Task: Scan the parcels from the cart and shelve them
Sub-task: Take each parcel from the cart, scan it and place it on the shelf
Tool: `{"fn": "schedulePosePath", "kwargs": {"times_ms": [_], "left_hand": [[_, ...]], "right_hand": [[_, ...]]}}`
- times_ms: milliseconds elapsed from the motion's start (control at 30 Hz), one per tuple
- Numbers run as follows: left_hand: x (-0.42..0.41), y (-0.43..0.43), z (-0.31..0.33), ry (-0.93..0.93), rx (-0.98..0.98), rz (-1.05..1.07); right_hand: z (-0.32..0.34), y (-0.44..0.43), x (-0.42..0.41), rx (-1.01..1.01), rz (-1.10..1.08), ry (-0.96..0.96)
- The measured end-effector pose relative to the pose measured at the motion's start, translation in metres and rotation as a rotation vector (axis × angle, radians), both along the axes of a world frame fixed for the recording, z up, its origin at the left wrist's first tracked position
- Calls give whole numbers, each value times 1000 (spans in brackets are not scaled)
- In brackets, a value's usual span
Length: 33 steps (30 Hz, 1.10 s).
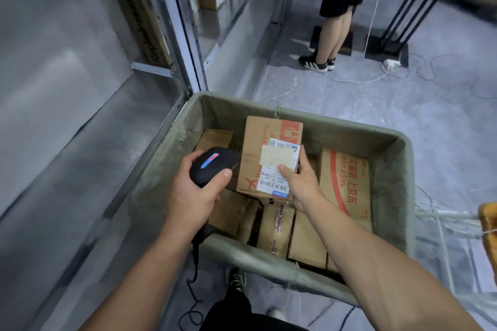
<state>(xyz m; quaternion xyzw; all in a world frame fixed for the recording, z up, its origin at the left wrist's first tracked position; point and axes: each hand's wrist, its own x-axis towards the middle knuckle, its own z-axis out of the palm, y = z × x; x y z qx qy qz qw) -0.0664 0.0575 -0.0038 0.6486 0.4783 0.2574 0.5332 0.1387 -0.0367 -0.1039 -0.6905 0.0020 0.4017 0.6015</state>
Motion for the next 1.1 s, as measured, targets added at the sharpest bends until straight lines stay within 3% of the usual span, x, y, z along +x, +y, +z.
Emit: {"fn": "schedulePosePath", "kwargs": {"times_ms": [567,1100], "left_hand": [[-69,-128,83,-114,263,204],[-158,-150,111,-155,375,275]], "right_hand": [[166,-13,-31,356,167,-426],[232,13,-125,410,232,-495]]}}
